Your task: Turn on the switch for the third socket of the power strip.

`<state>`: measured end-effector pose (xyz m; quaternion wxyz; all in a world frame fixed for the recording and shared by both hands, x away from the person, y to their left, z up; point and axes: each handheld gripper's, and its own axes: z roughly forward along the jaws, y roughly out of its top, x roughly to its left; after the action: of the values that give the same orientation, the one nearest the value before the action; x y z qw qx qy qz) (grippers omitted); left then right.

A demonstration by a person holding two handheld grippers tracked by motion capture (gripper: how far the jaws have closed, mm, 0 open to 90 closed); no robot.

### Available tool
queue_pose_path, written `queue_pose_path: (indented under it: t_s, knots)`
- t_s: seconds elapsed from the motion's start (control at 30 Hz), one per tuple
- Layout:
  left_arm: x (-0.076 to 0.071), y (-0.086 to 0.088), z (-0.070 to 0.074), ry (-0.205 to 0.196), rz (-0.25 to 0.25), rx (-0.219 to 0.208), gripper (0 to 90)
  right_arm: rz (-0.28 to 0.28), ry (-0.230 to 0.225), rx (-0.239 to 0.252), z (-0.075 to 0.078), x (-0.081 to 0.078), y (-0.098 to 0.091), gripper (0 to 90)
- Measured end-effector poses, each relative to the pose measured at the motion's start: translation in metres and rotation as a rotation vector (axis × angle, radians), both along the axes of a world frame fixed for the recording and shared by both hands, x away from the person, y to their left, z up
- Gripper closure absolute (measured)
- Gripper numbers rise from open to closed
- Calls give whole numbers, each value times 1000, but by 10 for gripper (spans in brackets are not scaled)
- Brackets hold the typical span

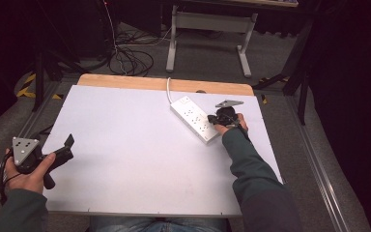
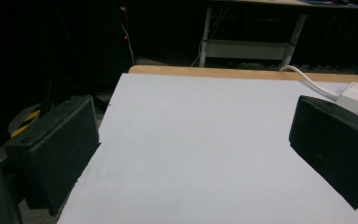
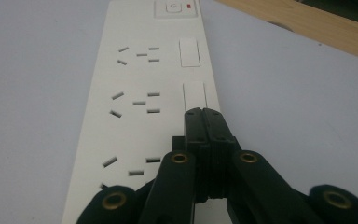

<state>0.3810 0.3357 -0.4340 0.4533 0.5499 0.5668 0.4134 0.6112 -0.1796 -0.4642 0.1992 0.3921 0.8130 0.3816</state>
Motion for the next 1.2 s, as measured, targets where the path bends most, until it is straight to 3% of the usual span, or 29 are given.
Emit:
queue_pose_path:
  t_s: [1.2]
  knots:
    - [-4,0,1,-4,-8,3,21,5,-3,-20,-2,-4,4,900]
